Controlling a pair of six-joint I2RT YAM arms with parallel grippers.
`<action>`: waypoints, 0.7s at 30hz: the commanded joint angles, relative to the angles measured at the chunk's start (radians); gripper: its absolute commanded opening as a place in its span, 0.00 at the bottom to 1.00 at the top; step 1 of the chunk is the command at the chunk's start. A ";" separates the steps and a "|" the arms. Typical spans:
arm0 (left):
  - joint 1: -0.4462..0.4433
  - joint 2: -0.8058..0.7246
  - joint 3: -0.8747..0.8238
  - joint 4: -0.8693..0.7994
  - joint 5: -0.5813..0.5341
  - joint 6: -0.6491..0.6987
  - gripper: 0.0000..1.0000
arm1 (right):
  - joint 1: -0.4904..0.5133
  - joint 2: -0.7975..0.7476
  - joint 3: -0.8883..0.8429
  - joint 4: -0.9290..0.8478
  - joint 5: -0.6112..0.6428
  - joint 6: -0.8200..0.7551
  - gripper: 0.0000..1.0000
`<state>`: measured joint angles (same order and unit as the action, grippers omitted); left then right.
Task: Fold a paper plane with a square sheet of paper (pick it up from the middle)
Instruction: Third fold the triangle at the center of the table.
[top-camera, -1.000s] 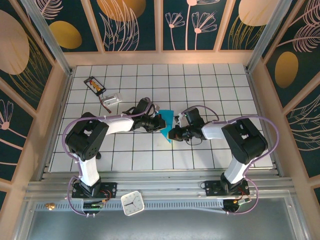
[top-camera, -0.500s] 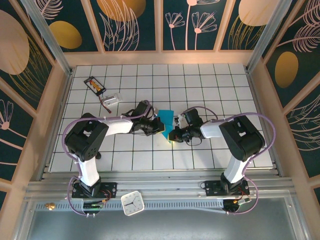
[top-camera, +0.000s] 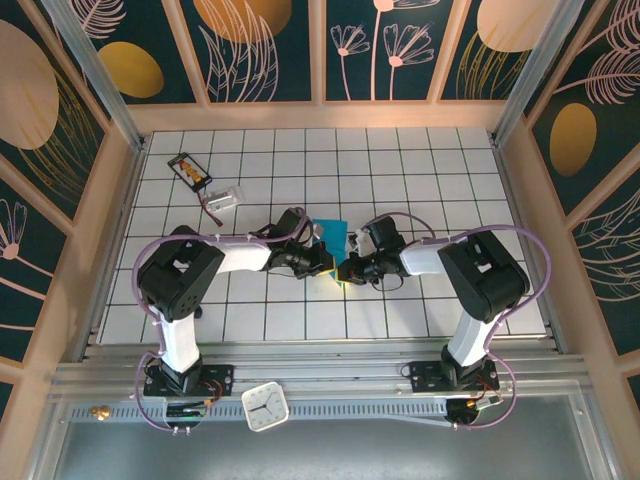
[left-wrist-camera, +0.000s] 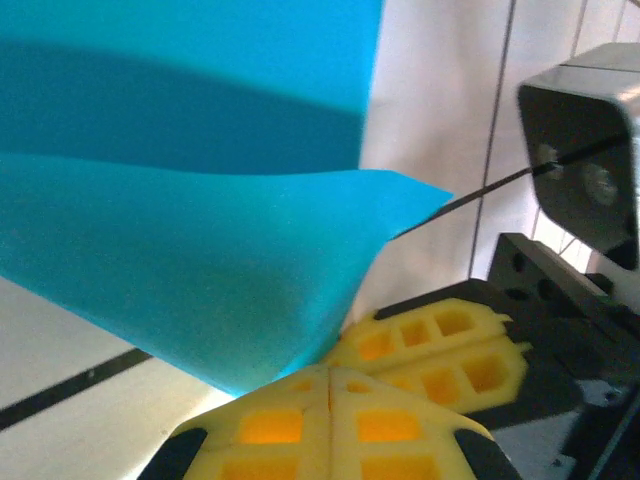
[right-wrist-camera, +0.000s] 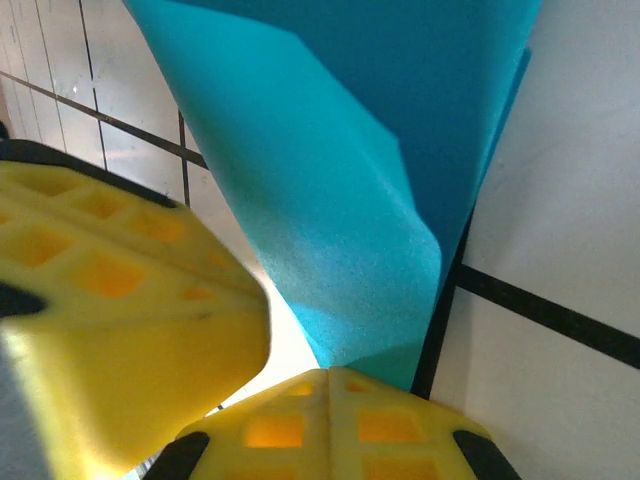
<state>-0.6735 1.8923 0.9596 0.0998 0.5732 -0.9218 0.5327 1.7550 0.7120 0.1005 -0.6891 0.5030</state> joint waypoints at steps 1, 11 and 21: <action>-0.001 0.037 0.043 -0.003 -0.009 -0.003 0.00 | -0.004 0.063 -0.023 -0.118 0.134 -0.036 0.00; 0.019 0.082 0.055 -0.040 -0.081 0.048 0.00 | -0.005 0.066 -0.026 -0.155 0.154 -0.039 0.00; 0.067 0.097 0.037 -0.039 -0.120 0.083 0.00 | -0.005 0.072 -0.029 -0.203 0.191 -0.065 0.00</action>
<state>-0.6388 1.9533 1.0027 0.0929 0.5262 -0.8734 0.5320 1.7573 0.7231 0.0704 -0.6807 0.4816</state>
